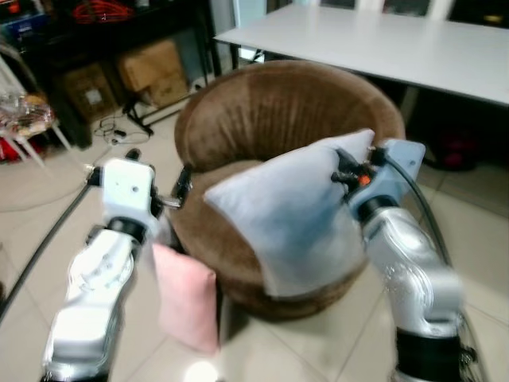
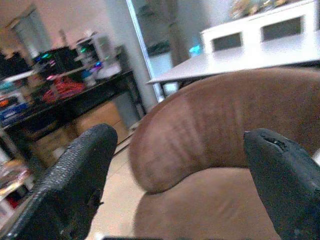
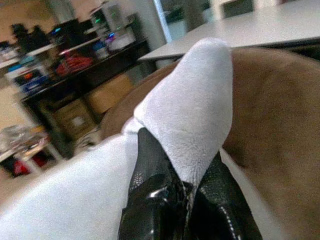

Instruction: Move the pillow to the sofa from floor

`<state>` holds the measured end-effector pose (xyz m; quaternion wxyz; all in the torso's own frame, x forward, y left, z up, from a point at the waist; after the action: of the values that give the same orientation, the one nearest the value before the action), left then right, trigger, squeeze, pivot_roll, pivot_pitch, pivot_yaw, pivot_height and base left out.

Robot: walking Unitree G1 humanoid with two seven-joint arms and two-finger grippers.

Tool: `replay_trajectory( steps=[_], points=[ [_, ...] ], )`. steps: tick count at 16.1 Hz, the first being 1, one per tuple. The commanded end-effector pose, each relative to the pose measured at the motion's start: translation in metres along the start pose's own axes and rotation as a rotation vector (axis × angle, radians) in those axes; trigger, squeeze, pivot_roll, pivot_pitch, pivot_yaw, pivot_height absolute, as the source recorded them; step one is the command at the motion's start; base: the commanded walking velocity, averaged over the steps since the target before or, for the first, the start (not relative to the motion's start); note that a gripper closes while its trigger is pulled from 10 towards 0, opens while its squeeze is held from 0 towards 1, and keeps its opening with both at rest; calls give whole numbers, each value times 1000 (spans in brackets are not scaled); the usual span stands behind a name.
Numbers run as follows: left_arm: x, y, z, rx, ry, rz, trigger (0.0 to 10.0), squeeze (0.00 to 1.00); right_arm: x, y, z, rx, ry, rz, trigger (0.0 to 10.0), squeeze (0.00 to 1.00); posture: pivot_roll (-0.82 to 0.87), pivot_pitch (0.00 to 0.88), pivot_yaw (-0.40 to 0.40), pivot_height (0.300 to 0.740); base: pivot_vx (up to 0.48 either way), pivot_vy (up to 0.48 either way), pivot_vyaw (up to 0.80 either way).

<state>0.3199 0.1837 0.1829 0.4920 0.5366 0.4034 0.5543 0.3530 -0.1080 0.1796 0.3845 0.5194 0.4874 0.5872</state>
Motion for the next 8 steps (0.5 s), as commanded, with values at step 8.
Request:
replay_trajectory(
  steps=[8],
  points=[
    [-5, 3, 1, -14, -20, -7, 10000, 0, 14, 34, 0, -125, 85, -3, 10000, 0, -81, 0, 74, 740, 338, 0, 0]
  ],
)
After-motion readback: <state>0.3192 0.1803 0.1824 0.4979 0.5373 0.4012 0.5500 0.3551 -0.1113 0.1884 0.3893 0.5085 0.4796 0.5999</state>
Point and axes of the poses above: a point about 5 cm out from each wrist's last joint towards the gripper, its own z axis pointing out of the wrist towards the gripper, its own y axis along the axis of the wrist's last joint, x = y × z, the point moved 6 cm from there along z, pointing out of the wrist towards the gripper, and after that the axes turned 2 degrees about -z, right-handed, at the moved point
